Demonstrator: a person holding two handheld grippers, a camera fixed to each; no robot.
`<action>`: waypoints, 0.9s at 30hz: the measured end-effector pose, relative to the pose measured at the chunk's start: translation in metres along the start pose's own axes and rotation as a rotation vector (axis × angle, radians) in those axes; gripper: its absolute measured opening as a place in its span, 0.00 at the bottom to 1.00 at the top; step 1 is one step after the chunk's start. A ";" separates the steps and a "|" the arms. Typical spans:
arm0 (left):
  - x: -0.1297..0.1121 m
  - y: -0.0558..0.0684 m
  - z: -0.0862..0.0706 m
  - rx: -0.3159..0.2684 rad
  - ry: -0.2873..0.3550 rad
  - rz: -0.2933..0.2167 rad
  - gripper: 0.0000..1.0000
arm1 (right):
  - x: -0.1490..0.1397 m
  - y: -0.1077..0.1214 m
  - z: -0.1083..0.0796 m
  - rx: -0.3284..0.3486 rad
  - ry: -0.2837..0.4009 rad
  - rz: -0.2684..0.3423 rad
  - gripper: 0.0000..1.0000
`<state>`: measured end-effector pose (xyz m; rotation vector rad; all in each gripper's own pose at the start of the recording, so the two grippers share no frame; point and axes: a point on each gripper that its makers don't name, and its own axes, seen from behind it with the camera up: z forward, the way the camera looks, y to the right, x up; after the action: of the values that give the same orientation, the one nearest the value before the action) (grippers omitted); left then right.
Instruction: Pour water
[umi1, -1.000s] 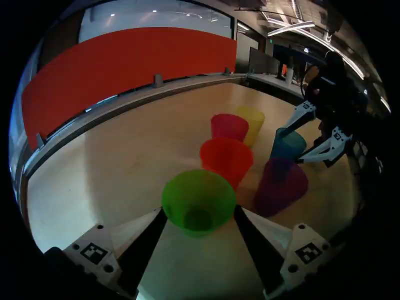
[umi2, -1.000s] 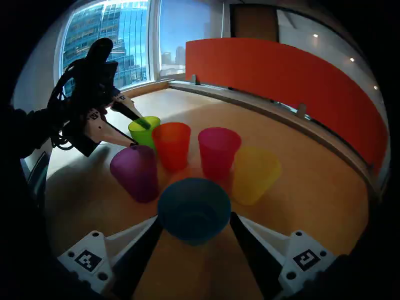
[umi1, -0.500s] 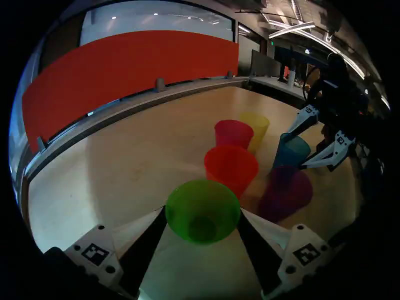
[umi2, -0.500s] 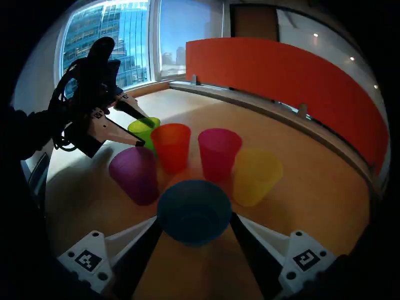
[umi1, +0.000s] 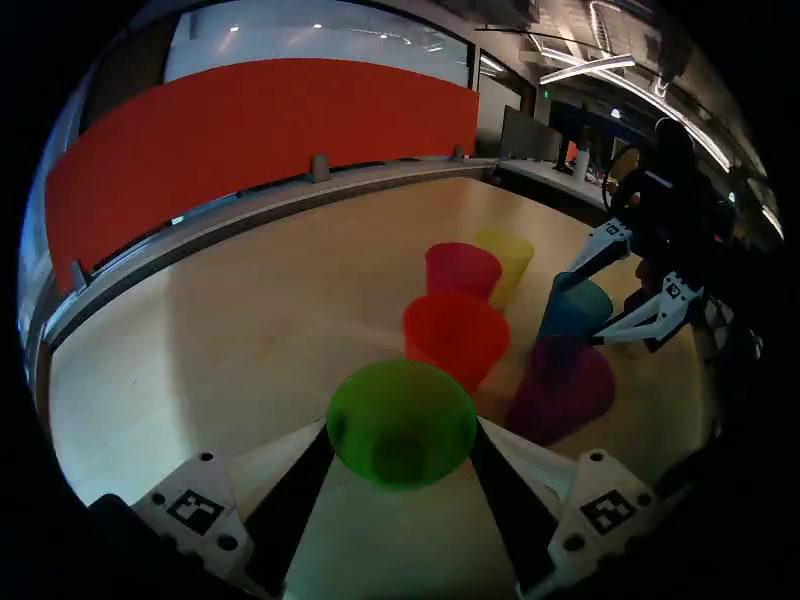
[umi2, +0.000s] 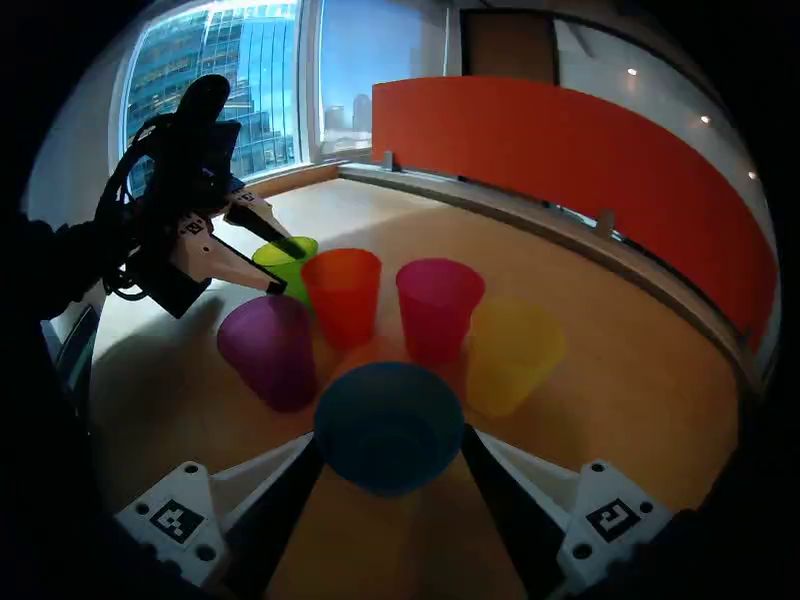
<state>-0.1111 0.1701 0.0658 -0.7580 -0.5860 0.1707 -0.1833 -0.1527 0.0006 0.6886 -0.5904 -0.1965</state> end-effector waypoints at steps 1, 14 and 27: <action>0.000 0.000 0.000 0.000 0.000 0.001 0.88 | 0.000 0.000 0.001 0.000 0.001 0.001 1.00; 0.002 0.004 -0.010 0.000 0.015 0.014 0.88 | 0.004 -0.002 0.005 -0.009 0.016 0.008 0.91; 0.021 0.013 -0.036 -0.005 0.086 0.001 0.88 | 0.026 -0.011 -0.015 -0.022 0.081 0.007 0.91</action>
<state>-0.0731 0.1658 0.0454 -0.7670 -0.5047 0.1369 -0.1535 -0.1623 -0.0046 0.6700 -0.5124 -0.1673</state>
